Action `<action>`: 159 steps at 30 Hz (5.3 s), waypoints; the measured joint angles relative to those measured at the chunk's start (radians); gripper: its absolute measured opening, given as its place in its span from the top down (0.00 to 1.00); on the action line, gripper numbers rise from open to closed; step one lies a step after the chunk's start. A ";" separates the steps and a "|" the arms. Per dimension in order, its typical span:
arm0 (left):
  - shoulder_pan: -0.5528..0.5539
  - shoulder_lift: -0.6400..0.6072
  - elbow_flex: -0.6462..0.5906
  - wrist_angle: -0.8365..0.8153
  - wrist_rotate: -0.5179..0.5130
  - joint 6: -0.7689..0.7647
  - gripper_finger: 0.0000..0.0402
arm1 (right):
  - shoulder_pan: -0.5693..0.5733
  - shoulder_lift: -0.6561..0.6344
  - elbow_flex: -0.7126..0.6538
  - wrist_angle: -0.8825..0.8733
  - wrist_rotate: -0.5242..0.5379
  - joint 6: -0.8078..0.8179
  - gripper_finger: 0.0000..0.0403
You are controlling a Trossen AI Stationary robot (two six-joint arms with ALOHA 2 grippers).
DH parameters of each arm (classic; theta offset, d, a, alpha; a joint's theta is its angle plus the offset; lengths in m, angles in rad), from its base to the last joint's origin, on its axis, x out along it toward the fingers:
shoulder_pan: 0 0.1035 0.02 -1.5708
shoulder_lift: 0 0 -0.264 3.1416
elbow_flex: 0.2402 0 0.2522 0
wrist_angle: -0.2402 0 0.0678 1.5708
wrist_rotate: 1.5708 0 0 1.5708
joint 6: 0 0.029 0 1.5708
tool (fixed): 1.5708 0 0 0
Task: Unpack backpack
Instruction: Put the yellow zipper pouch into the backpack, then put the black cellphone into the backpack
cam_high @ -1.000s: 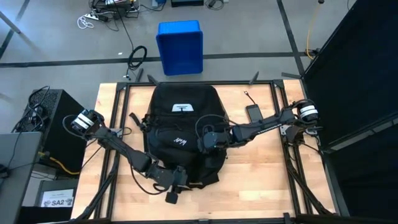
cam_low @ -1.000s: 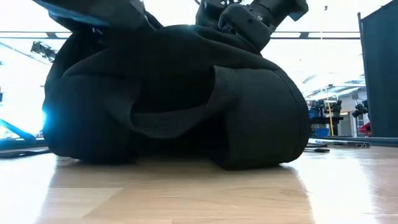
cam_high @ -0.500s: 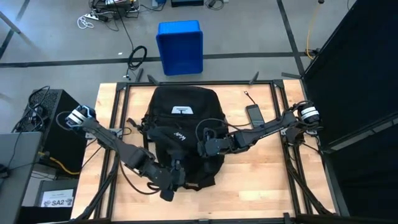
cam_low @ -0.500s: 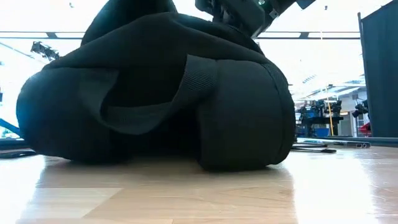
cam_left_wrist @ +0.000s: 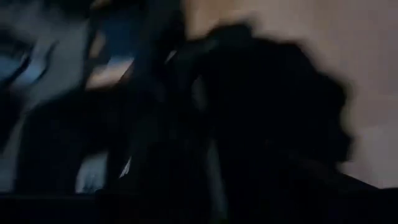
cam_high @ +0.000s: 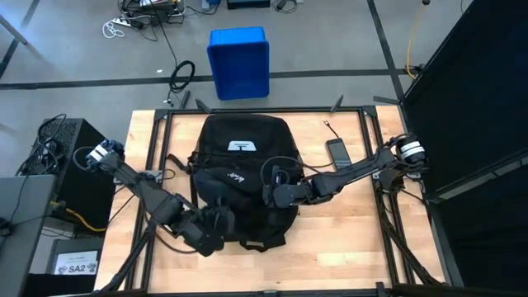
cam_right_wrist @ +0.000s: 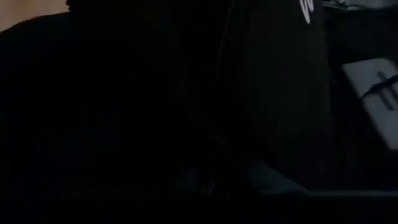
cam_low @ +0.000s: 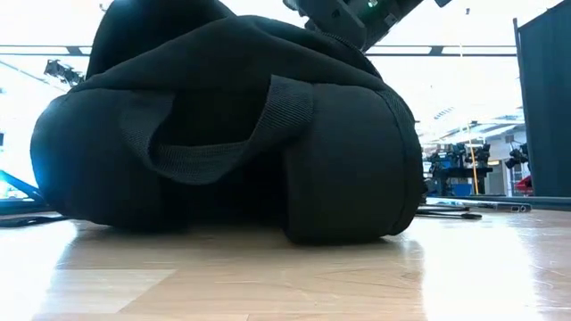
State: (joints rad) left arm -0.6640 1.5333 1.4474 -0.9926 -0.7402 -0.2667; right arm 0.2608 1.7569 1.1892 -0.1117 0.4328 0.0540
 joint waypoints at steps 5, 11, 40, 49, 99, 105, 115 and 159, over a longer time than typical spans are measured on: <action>-0.109 -0.017 -0.034 -0.120 -0.241 -0.156 0.50 | 0.002 -0.035 0.000 0.002 0.019 -0.040 1.00; -0.235 -0.125 -0.268 -0.239 -0.527 -0.586 0.50 | -0.002 -0.051 0.000 0.012 0.024 -0.079 1.00; -0.058 -0.488 -0.723 0.462 -0.527 -0.036 0.49 | -0.029 -0.053 0.000 0.058 0.020 -0.052 1.00; 0.163 -0.475 -0.722 0.589 -0.405 0.146 0.49 | -0.034 -0.063 0.000 0.135 0.146 -0.139 1.00; 0.535 -0.426 -1.009 1.513 0.100 0.449 1.00 | -0.271 -0.374 -0.196 -1.257 0.269 1.063 0.38; 0.535 -0.426 -1.009 1.512 0.159 0.448 1.00 | -0.483 -0.376 -0.338 -1.006 0.124 0.776 0.23; 0.535 -0.427 -1.009 1.491 0.179 0.449 1.00 | -0.791 -0.376 -0.525 -0.602 -0.265 0.496 0.04; 0.534 -0.427 -1.008 1.473 0.217 0.464 1.00 | -0.937 -0.372 -0.457 -0.737 -0.197 0.295 0.18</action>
State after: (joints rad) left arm -0.1299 1.1068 0.4393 0.4801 -0.5236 0.1978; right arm -0.6758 1.3846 0.7323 -0.8486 0.2360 0.3494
